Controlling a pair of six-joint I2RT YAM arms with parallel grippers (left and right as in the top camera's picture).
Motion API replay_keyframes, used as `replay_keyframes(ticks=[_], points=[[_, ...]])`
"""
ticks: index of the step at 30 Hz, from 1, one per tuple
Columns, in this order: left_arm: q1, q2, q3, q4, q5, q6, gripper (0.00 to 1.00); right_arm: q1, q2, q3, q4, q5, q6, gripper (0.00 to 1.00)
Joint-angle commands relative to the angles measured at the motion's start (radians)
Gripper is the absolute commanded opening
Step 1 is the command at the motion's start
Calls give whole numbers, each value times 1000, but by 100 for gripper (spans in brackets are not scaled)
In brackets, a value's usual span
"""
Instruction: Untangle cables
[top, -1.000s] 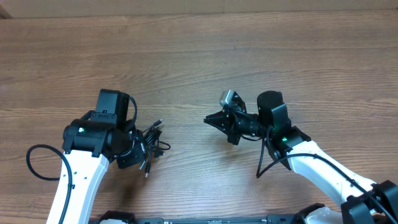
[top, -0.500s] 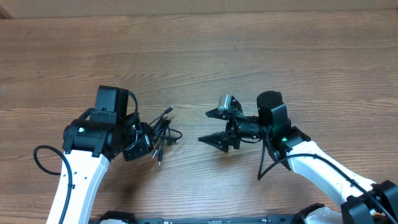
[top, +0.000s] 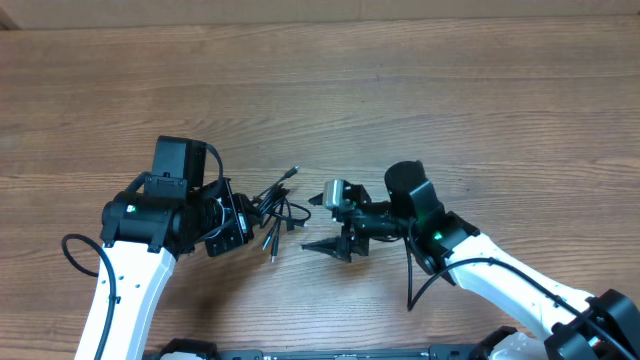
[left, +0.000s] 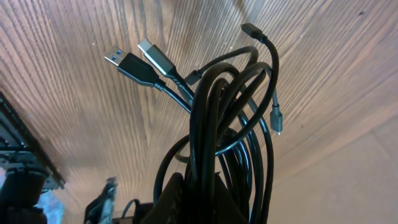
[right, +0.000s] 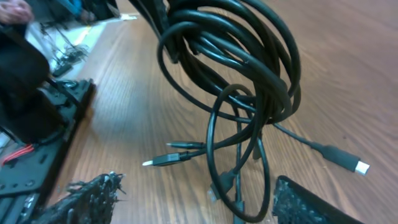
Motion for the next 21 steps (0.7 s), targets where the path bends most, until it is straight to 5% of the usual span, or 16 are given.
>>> replay_keyframes(ticks=[1, 16, 21], points=[[-3, 3, 20, 4, 49, 30, 4, 11, -2, 9, 5, 73, -17, 74], [-64, 4, 20, 76, 73, 23, 4, 11, -2, 9, 5, 76, -17, 66], [-77, 4, 20, 76, 76, 20, 4, 11, -2, 9, 5, 77, -17, 47]])
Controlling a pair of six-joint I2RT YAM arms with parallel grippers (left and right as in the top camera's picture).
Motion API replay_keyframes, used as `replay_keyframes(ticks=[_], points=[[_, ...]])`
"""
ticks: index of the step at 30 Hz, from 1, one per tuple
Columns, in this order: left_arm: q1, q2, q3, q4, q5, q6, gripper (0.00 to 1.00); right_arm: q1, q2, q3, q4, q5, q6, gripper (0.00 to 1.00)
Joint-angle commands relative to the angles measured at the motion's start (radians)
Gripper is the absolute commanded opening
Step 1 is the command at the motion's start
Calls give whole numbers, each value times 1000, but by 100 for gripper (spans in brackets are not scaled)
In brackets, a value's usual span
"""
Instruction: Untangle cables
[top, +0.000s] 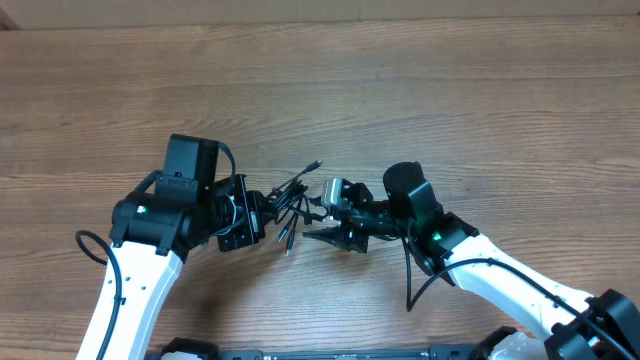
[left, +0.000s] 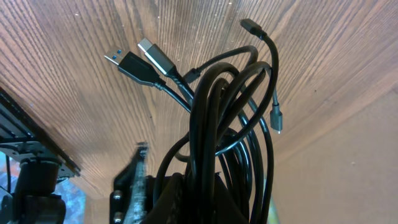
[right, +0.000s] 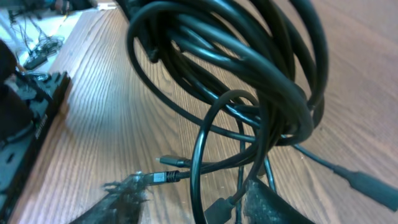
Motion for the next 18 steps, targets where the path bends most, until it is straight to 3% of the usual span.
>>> replay_keyframes(ticks=[1, 7, 18], points=[[-10, 4, 20, 5, 28, 1, 4, 6, -2, 9, 5, 11, -2, 45], [-10, 4, 20, 4, 32, 1, 4, 6, -2, 9, 4, 14, -2, 44], [-10, 4, 20, 9, 56, 1, 4, 6, -2, 9, 4, 14, -2, 17]])
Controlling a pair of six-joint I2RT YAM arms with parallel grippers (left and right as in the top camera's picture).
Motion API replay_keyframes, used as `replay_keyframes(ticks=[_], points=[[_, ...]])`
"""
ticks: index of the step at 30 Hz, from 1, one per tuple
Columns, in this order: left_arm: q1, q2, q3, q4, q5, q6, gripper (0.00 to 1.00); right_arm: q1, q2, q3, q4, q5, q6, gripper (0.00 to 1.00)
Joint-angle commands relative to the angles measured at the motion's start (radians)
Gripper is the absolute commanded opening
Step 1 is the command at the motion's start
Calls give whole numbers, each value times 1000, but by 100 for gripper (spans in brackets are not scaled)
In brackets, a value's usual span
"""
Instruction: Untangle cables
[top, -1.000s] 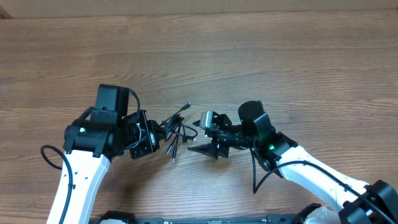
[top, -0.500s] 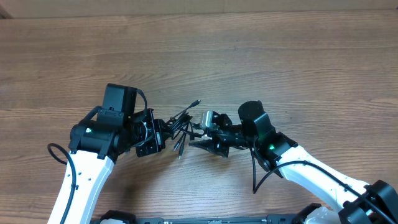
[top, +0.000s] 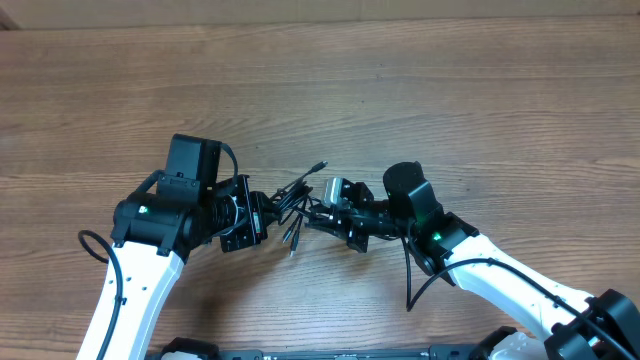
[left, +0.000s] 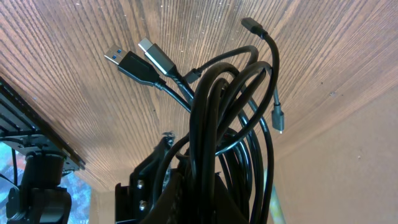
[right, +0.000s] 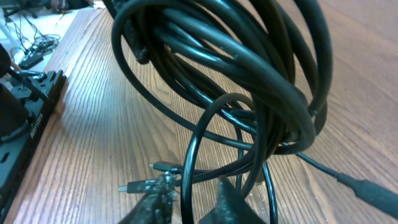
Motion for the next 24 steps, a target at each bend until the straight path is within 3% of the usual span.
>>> replay_keyframes(ticks=[1, 3, 14, 24], points=[[-3, 4, 20, 5, 28, 1, 4, 6, -2, 9, 5, 0, 1, 13], [-3, 4, 19, 4, 18, 1, 4, 6, -2, 9, 6, 0, 1, 4], [0, 5, 19, -79, -235, -11, 4, -28, -2, 10, 98, -86, 87, 4], [0, 5, 19, -182, -462, -44, 4, -140, -2, 10, 51, -85, 210, 4]])
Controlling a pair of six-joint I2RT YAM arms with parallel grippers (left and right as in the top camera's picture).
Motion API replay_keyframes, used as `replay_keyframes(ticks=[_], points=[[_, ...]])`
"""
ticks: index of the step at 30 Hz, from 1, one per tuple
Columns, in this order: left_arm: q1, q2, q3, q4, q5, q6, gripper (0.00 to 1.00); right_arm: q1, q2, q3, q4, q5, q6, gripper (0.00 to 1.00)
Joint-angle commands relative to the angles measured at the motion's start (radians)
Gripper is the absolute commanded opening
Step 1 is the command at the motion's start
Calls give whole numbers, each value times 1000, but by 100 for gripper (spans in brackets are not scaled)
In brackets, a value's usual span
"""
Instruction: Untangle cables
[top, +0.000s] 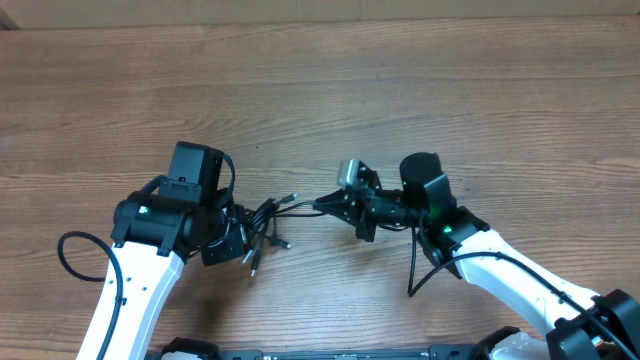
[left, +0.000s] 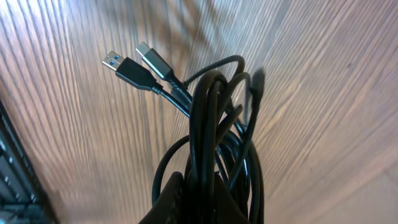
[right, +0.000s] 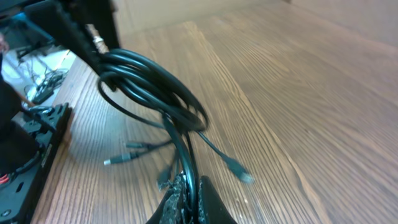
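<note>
A tangle of black cables hangs from my left gripper, which is shut on the coil, just above the wooden table. In the left wrist view the coil rises out of the gripper, with two USB plugs sticking out to the upper left. My right gripper is shut on one strand stretched out from the bundle. The right wrist view shows that strand pinched in the gripper, the coil farther off, and a loose plug lying on the wood.
The wooden table extends all round both arms. A black frame with wiring lies along the near table edge, left in the right wrist view. The left arm's own cable loops at the left.
My right gripper has shut on one strand and moved right, away from the bundle. My left gripper with the coil has moved left and lower. The strand now stretches between them.
At first my left gripper held the tangle and my right gripper stood open short of it. Then the right fingers were around a hanging loop, then nearly closed on it. Now the right gripper grips the strand, drawn out of the coil.
</note>
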Motion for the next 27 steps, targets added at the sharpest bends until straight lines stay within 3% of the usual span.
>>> replay_keyframes(ticks=[1, 18, 21, 27], points=[[0, 5, 19, -29, -172, -19, 4, -55, -2, 10, -18, 2, 69, 4], [1, 5, 19, -59, -270, -18, 4, -111, -2, 9, -123, 70, 70, 4], [1, 5, 19, -58, -267, -14, 4, -111, -2, 9, -123, 70, 70, 29], [1, 5, 19, -28, -267, 77, 4, -111, -2, 9, -123, 70, 70, 38]])
